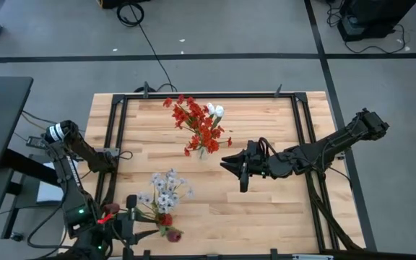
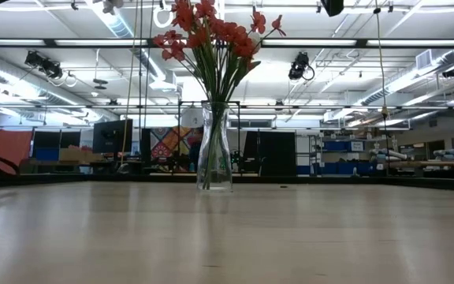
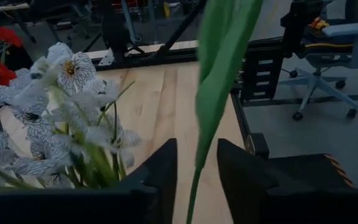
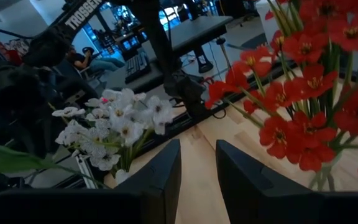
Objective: Sort flowers into vase by color
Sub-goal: Put the red flower into the red vase, then return to Home Position
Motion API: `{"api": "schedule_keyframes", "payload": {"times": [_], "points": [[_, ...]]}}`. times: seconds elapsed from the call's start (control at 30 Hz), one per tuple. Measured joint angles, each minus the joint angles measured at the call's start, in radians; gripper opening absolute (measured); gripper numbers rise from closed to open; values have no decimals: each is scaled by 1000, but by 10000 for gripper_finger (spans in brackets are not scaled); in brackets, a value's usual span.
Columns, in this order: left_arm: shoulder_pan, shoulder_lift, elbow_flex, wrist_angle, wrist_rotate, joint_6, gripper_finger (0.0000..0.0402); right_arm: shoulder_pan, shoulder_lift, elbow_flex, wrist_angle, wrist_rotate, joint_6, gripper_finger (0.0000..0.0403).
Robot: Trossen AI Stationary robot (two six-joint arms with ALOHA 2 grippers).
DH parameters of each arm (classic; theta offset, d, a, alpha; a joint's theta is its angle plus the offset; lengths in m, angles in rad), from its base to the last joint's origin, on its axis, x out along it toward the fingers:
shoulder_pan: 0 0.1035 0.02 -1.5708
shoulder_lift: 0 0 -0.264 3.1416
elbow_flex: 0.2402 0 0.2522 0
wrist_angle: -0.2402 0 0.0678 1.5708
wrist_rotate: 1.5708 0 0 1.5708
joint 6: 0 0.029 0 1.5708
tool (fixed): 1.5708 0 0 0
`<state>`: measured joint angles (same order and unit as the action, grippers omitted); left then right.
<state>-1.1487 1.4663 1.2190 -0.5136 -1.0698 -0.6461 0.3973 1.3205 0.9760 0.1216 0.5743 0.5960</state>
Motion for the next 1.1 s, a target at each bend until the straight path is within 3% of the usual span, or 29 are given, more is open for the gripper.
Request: {"api": "schedule_keyframes", "payload": {"times": [0.23, 0.73, 0.93, 1.1], "points": [[-14, -57, 0, -52, 1, -60, 155, 0, 0, 0, -24, -22, 15, 113], [-14, -139, 1, -57, 8, 20, 151, 25, 0, 0, -179, -33, 102, 113], [-14, -203, 1, -16, 12, 125, 150, 57, 3, 0, -298, -91, 100, 113], [-13, -238, 91, -98, 28, 208, 150, 84, 3, 0, -385, -89, 109, 113]]}}
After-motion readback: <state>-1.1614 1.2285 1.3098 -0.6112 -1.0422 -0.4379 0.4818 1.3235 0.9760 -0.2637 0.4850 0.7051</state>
